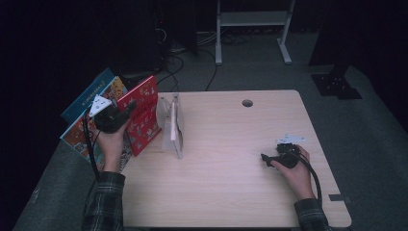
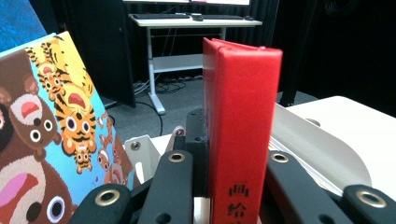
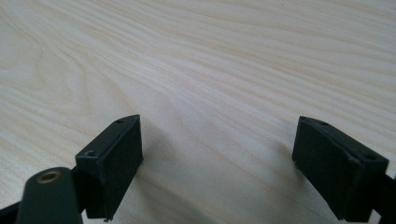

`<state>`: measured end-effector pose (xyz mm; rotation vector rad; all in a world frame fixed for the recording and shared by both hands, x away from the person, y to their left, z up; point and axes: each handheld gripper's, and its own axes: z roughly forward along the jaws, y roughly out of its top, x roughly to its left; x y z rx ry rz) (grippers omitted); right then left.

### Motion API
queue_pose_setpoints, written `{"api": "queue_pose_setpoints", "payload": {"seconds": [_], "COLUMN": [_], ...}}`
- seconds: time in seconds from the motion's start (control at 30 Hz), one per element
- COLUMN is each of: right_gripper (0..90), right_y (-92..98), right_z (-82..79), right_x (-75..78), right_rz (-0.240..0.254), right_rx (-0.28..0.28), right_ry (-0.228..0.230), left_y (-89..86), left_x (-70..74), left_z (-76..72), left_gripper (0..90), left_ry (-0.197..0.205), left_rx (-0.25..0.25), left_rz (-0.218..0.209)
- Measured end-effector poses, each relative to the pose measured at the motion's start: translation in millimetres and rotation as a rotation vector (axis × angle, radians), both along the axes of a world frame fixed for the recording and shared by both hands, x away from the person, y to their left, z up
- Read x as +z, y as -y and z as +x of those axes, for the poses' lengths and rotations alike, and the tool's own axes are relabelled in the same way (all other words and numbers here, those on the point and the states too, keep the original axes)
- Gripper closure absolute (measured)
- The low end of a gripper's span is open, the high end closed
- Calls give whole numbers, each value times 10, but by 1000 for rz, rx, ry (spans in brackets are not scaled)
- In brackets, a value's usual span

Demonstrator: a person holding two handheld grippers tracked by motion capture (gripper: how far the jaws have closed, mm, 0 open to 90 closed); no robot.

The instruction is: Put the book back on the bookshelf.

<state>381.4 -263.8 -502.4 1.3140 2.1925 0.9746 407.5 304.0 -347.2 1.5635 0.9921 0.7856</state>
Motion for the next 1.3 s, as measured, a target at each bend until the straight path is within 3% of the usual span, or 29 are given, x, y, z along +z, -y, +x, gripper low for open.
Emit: {"api": "queue_pose_setpoints", "payload": {"seconds": [0.13,0.63,0.7,0.77,0.9,1.3], "right_gripper": [150,149,148,148,148,149], "right_y": [0,2,2,2,2,2], "right_z": [0,15,14,14,15,12], "right_x": [0,0,0,0,0,0], "right_rz": [0,-3,-3,-3,-3,-2], "right_rx": [0,4,4,4,4,3], "right_ry": [0,2,1,1,2,1], "left_y": [42,33,22,7,2,0], "left_x": [-42,-127,-131,-132,-128,-60], "left_z": [17,-75,-80,-96,-178,-534], "left_gripper": [793,773,698,549,357,82], "left_ry": [-22,-48,-48,-51,-53,-27], "left_rx": [4,16,29,30,50,55], "left_rz": [38,24,12,3,18,21]}}
